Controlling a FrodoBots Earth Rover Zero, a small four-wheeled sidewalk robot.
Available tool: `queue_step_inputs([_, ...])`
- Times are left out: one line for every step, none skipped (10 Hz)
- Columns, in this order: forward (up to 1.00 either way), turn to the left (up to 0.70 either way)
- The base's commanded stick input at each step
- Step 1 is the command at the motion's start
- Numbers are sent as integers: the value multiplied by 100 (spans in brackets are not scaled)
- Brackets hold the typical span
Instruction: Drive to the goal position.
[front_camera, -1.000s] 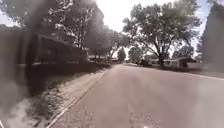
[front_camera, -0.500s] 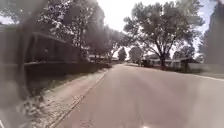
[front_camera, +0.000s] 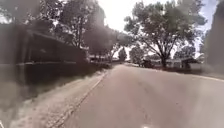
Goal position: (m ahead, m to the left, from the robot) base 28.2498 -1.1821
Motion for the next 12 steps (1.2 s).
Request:
queue_step_inputs([100, 2])
queue_step_inputs([100, 2])
queue_step_inputs([100, 3])
queue_step_inputs([100, 3])
queue_step_inputs([100, 3])
queue_step_inputs([100, 0])
queue_step_inputs([100, 0])
queue_step_inputs([100, 0])
queue_step_inputs([100, 0])
queue_step_inputs([100, 0])
queue_step_inputs([100, 0])
queue_step_inputs([100, 0])
